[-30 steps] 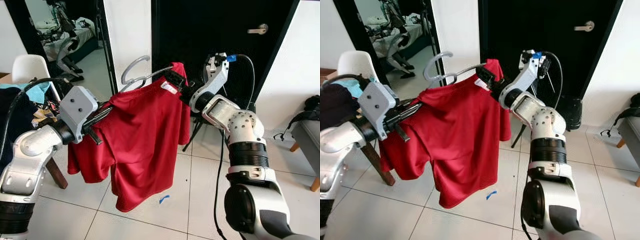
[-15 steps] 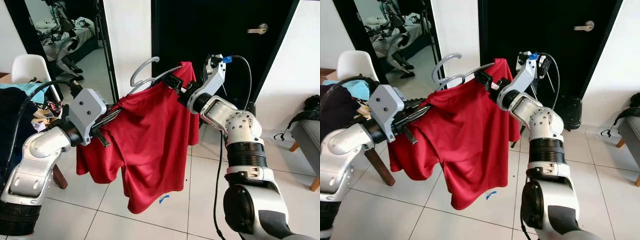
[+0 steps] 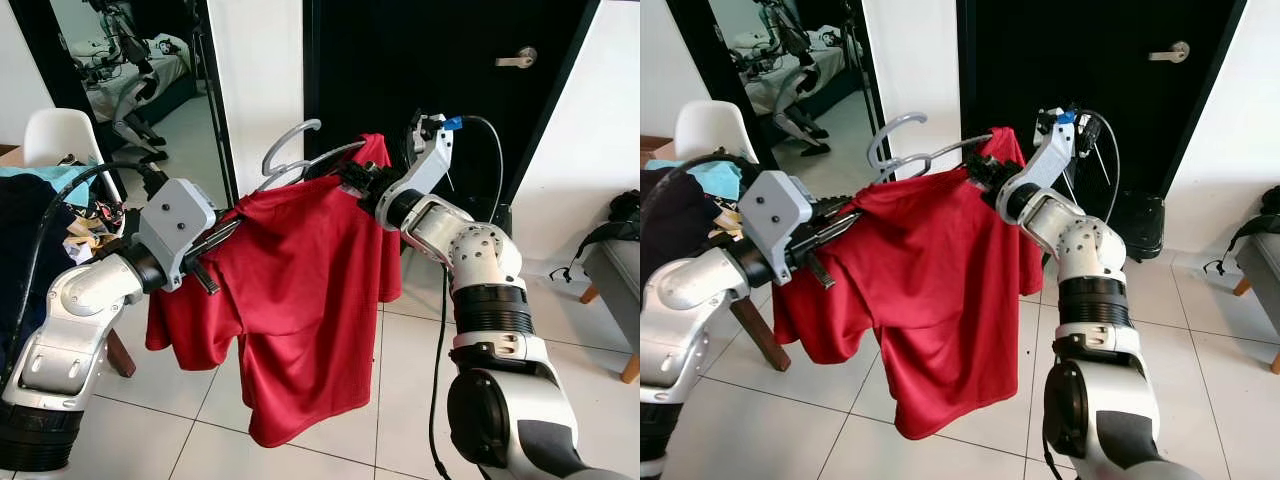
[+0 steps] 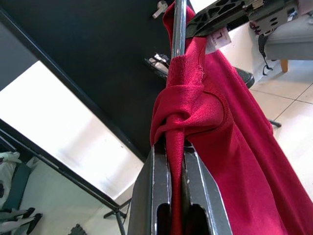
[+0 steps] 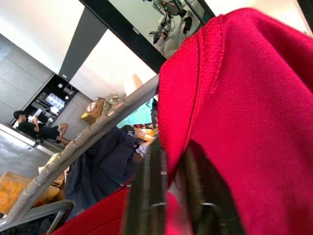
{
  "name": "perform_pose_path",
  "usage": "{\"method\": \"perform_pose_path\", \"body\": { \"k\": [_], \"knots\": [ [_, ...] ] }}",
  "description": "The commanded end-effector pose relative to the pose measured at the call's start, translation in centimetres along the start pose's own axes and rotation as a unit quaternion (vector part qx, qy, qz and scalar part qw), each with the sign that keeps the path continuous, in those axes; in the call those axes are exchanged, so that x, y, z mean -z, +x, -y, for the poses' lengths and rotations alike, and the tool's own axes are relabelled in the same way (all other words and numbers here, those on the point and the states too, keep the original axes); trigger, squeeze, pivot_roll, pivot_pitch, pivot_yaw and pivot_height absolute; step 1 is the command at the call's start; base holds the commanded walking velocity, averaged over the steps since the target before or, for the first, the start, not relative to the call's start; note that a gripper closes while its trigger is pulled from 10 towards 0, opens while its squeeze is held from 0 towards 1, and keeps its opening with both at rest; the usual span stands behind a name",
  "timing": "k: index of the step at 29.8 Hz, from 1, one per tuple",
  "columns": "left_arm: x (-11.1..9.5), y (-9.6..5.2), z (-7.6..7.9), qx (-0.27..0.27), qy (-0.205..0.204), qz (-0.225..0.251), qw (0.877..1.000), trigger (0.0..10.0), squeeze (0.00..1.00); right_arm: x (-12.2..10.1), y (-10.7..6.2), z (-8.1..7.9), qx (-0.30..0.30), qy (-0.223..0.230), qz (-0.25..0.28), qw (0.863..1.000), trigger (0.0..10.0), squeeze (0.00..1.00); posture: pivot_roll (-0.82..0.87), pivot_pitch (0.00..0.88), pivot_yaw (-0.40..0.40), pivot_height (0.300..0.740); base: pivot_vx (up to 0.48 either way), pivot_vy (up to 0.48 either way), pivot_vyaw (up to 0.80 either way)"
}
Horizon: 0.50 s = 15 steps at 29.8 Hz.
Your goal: Hang hanger
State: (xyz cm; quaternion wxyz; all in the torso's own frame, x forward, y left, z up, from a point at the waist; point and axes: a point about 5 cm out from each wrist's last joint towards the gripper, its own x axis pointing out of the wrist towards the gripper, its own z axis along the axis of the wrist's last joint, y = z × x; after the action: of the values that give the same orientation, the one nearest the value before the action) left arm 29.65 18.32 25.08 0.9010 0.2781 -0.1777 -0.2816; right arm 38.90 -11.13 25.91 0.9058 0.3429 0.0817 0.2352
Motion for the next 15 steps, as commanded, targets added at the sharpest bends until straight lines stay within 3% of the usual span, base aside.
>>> {"method": "perform_pose_path", "body": {
  "k": [1, 6, 15],
  "knots": [
    [-0.1, -0.3, -0.8, -0.021, 0.007, -0.001, 1.000, 10.0, 0.00, -0.1, 0.2, -0.1, 0.007, -0.009, 0.000, 1.000, 0.0, 0.00, 0.01, 0.000, -0.008, 0.740, 0.000, 0.000, 0.00],
    [0.4, -0.3, -0.5, -0.019, 0.002, -0.016, 1.000, 10.0, 0.00, -0.1, 0.2, -0.2, 0.007, -0.013, 0.000, 1.000, 0.0, 0.00, 0.01, 0.000, -0.008, 0.740, 0.000, 0.000, 0.00],
    [1.8, -0.2, 0.7, -0.005, -0.052, -0.059, 0.997, 10.0, 0.00, -0.2, 0.3, -0.8, -0.009, -0.033, 0.005, 0.999, 0.0, 0.00, 0.00, 0.000, -0.007, 0.740, 0.000, 0.000, 0.00]
  ]
}}
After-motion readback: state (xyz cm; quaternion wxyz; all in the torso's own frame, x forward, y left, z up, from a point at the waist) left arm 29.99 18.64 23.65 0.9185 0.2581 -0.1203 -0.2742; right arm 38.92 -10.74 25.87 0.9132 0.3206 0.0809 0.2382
